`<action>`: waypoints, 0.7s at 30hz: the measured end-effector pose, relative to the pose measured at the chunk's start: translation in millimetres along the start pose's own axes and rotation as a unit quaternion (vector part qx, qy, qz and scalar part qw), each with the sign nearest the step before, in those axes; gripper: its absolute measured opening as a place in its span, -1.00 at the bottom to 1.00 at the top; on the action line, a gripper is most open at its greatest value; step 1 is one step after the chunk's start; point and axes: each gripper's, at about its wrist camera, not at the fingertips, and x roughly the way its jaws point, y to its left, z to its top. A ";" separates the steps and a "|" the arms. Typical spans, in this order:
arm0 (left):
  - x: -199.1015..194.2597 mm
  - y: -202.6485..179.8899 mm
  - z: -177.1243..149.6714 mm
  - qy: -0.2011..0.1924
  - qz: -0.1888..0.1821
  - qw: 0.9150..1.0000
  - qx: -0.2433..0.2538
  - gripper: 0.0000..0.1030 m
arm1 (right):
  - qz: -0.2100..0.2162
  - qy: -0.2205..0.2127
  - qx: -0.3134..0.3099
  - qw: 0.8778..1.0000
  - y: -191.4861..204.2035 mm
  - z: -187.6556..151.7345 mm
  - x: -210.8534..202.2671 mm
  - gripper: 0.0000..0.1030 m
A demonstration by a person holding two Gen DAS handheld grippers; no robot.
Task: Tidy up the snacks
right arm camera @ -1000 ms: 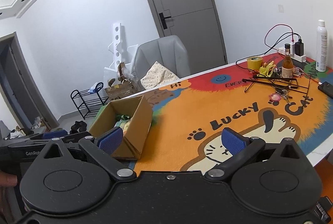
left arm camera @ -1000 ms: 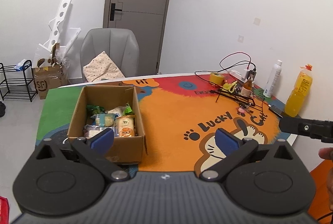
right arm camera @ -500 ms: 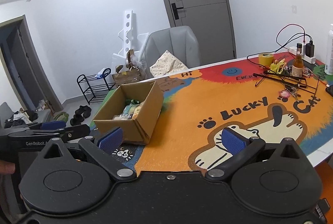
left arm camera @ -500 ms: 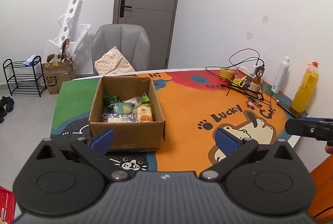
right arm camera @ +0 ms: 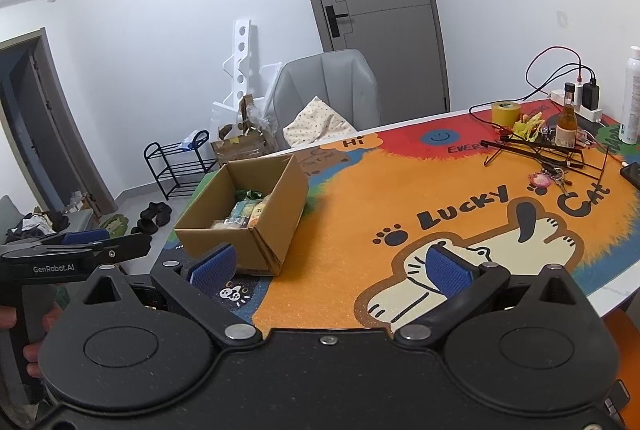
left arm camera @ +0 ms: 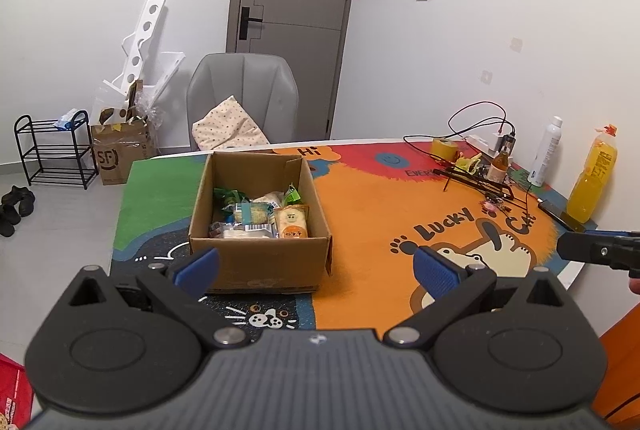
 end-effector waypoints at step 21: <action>0.7 0.2 -2.1 0.002 0.005 1.000 0.005 0.99 | 0.012 0.008 -0.007 1.000 4.2 -2.3 3.8 1.00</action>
